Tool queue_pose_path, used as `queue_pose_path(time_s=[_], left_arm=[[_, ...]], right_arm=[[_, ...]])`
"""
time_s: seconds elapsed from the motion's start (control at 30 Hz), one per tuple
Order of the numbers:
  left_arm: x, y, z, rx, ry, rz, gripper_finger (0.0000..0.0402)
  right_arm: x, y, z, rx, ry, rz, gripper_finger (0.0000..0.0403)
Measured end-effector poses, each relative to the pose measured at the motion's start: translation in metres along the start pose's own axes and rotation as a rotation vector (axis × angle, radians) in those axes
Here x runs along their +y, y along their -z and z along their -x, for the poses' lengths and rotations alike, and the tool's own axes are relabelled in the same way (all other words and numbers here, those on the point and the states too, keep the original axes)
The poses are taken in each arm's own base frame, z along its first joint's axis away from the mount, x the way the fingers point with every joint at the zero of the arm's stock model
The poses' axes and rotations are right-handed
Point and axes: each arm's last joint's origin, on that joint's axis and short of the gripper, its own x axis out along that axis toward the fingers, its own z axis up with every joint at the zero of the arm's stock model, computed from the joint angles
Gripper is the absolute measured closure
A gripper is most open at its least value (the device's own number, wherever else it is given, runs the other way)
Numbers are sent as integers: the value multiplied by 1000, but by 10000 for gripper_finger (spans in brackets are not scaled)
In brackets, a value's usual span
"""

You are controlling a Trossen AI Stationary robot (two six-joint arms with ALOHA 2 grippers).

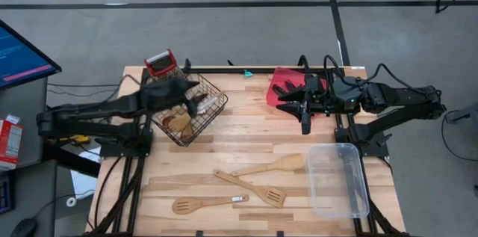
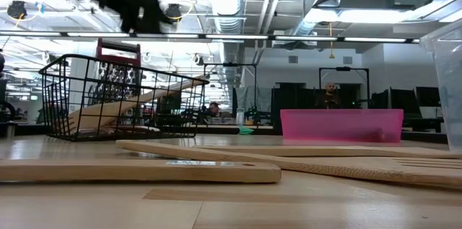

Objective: Pick & Place Kitchen Items
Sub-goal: Put the brown serving spoon into the black wire basket

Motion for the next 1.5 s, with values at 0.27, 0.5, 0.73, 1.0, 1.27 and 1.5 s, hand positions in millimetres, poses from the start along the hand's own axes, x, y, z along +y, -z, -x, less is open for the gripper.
queue_pose_path(time_s=[0.27,0.5,0.73,1.0,1.27,1.5], left_arm=[[-36,-56,55,-225,440,-32,142],[-85,-33,84,-80,712,-75,143],[-129,10,97,195,731,-127,143],[-173,54,112,411,784,-126,143],[-196,90,126,551,774,-129,143],[-204,106,126,588,754,-164,143]], right_arm=[[0,1,0,8,3,2,242],[0,1,0,14,4,4,242],[0,1,0,13,4,4,242],[0,2,0,17,4,-4,242],[-1,6,0,55,17,-20,242],[-2,7,0,67,22,-29,242]])
